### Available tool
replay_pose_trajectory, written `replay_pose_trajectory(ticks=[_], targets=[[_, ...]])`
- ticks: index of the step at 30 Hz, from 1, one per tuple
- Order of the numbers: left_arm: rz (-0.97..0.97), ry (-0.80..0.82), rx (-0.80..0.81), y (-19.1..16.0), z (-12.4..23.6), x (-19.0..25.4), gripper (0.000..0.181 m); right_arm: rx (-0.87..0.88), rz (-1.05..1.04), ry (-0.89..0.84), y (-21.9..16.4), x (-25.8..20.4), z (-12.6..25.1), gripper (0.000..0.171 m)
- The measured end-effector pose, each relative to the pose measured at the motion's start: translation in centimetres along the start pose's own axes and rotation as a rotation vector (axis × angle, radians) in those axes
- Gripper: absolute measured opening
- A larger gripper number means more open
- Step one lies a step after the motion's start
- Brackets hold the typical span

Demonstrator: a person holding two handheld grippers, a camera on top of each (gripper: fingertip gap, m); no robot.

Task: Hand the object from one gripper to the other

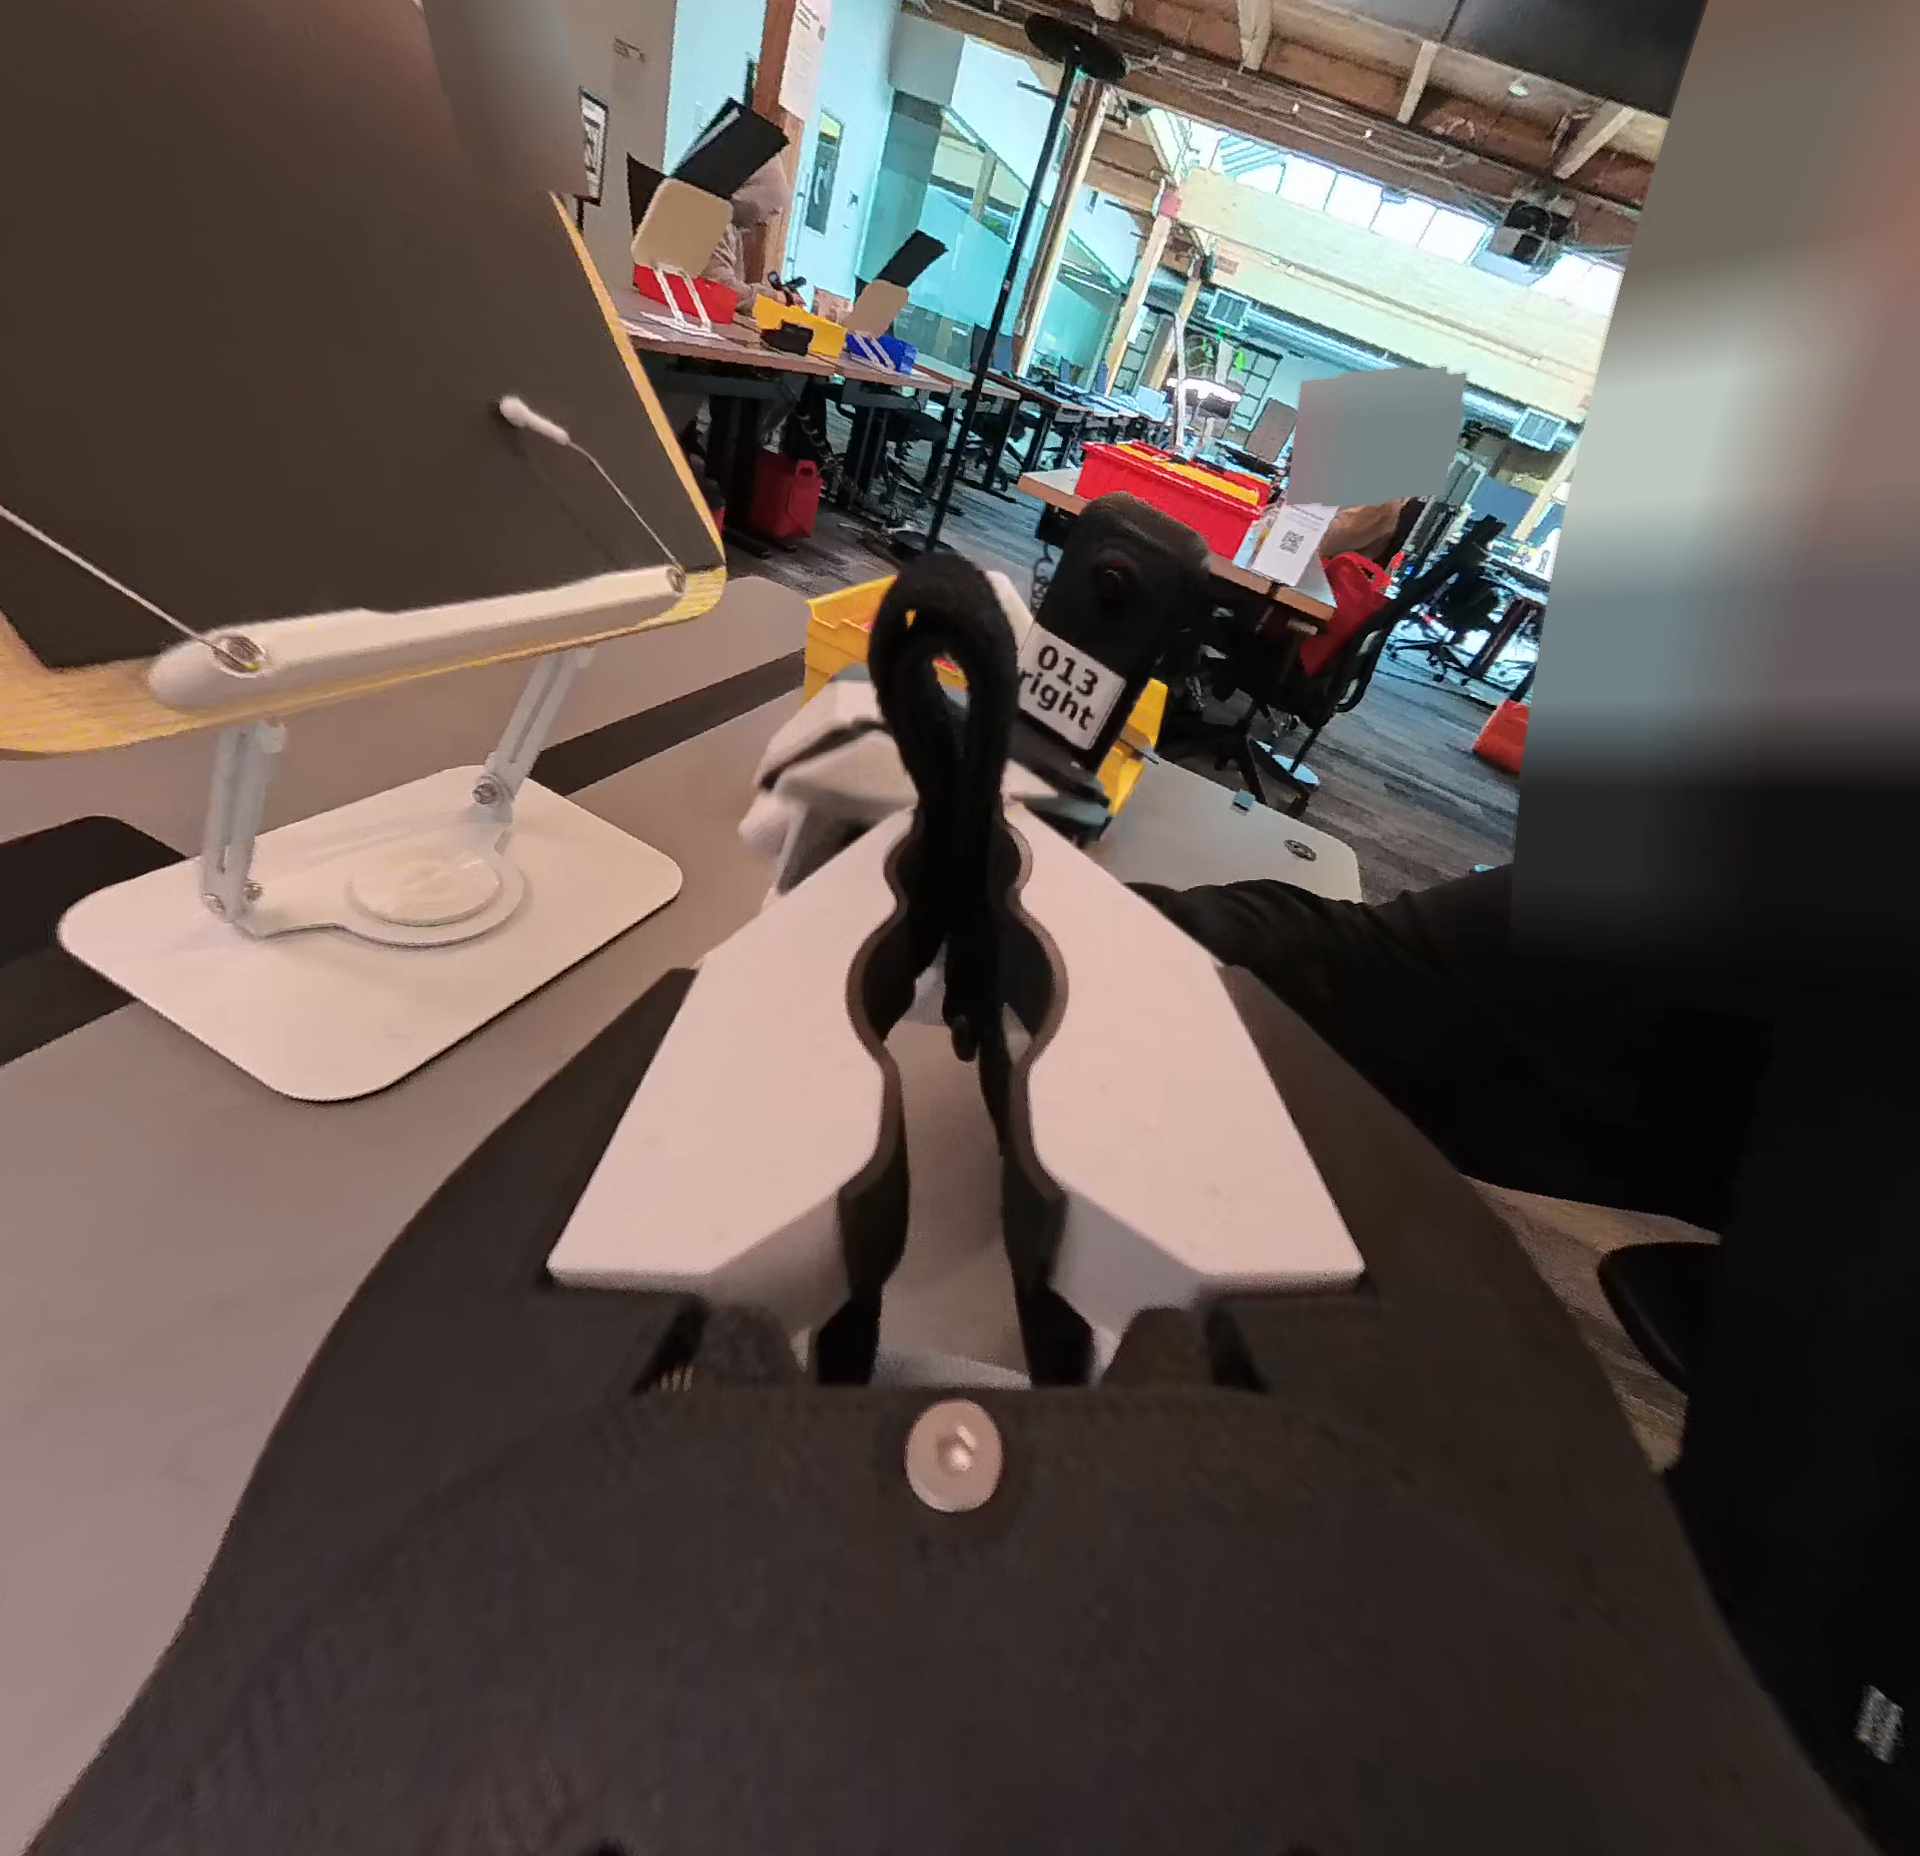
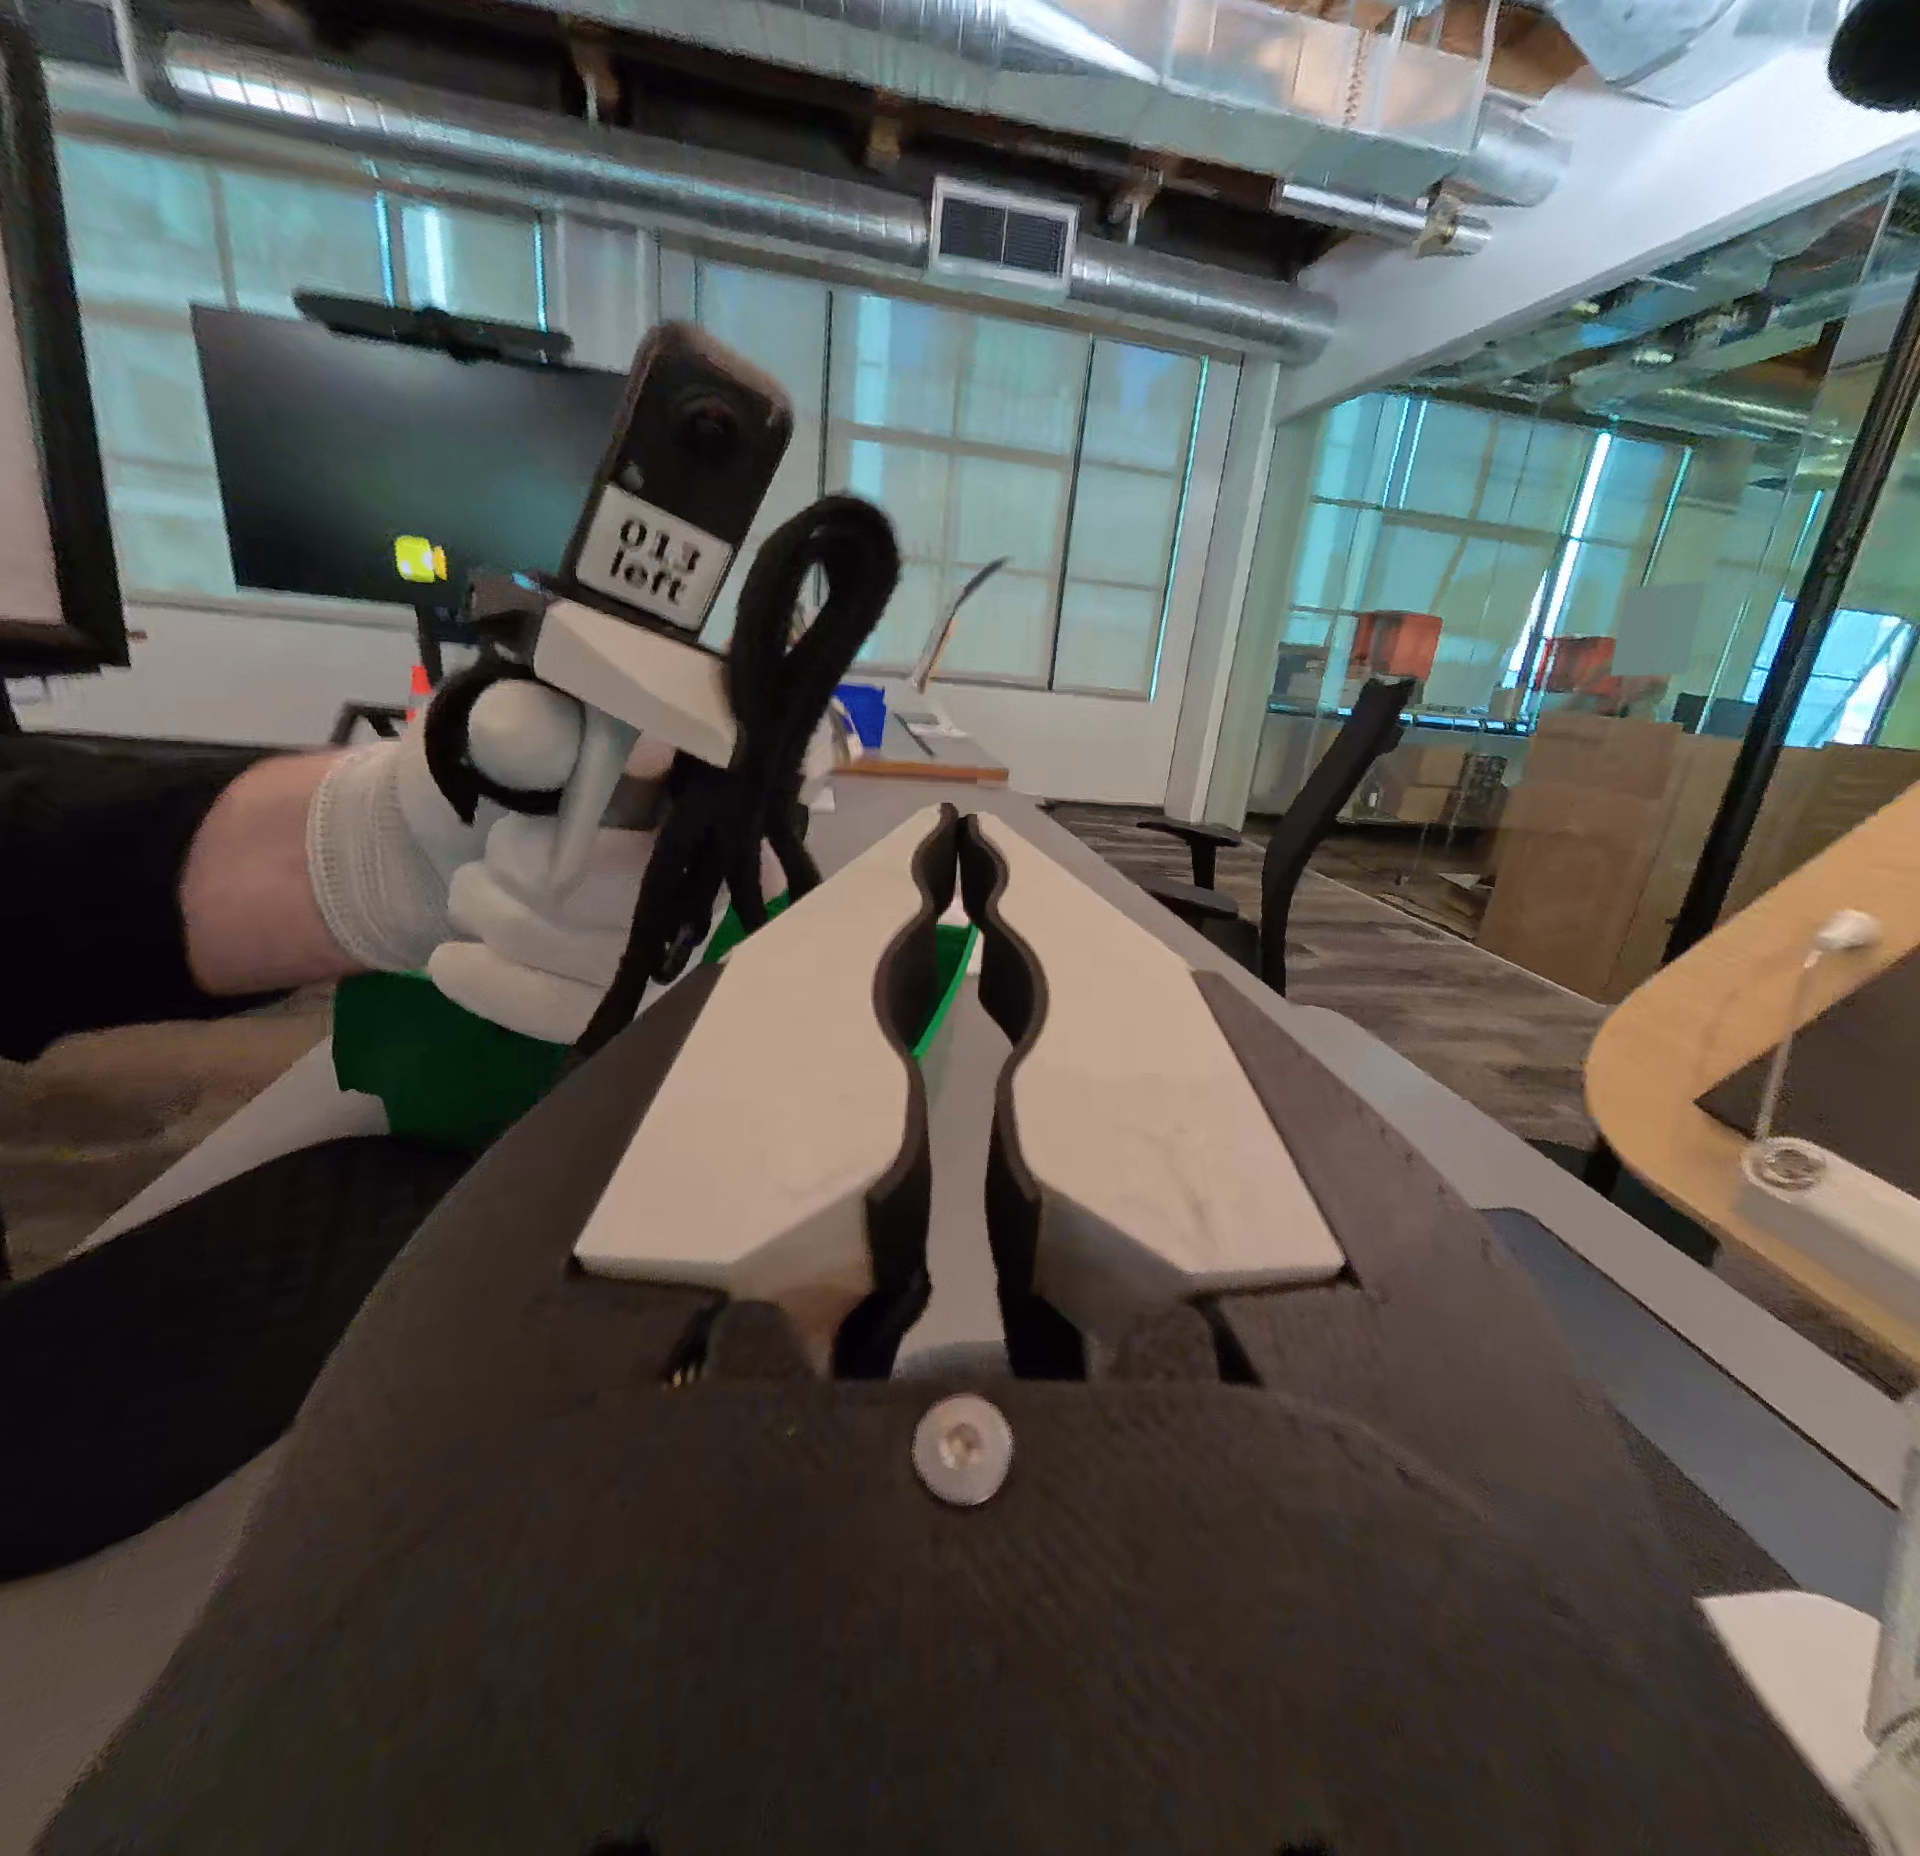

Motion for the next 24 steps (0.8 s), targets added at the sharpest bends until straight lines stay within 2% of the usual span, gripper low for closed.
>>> replay_pose_trajectory(ticks=[1, 4, 7, 11, 13, 15, 18, 21, 24], targets=[[-0.01, 0.005, 0.004, 0.3, 0.2, 0.0, 0.007, 0.022, -0.017, 0.0, 0.8, 0.6, 0.3, 0.0], [-0.045, 0.039, -0.004, 0.8, 0.8, -0.3, 0.008, 0.037, -0.009, 0.071, 2.2, 1.0, 1.4, 0.006], [-0.09, 0.086, -0.039, 1.0, 1.2, -0.8, 0.008, -0.061, -0.018, 0.203, 1.0, -0.6, 1.6, 0.042], [-0.104, 0.128, -0.101, 0.4, 0.8, -1.2, 0.008, -0.134, 0.084, 0.238, -1.1, -2.8, 1.1, 0.058], [-0.091, 0.134, -0.138, -0.4, 0.2, -1.3, 0.008, -0.149, 0.093, 0.242, -1.6, -3.7, 0.7, 0.055], [-0.087, 0.124, -0.163, -1.1, -0.3, -1.1, 0.008, -0.172, 0.086, 0.22, -2.1, -3.7, 0.4, 0.03], [-0.082, 0.137, -0.159, -1.3, -0.4, -1.3, 0.008, -0.203, 0.035, 0.223, -2.6, -3.5, 0.3, 0.014], [-0.113, 0.154, -0.148, -1.0, -0.5, -1.4, 0.01, -0.197, -0.004, 0.241, -2.3, -3.5, 0.4, 0.009], [-0.307, 0.335, -0.201, 0.0, 0.2, -2.1, 0.03, -0.184, -0.139, 0.225, -1.9, -2.4, 0.2, 0.008]])
Point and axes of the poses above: each gripper's, where its closed fingertips meet, z back along the fingers, y out of its top, x = y × z across the jaws, the point moved 1 cm from there along z, back along the fingers, and after that the axes turned 15 degrees about -y, right-handed, at the moved point
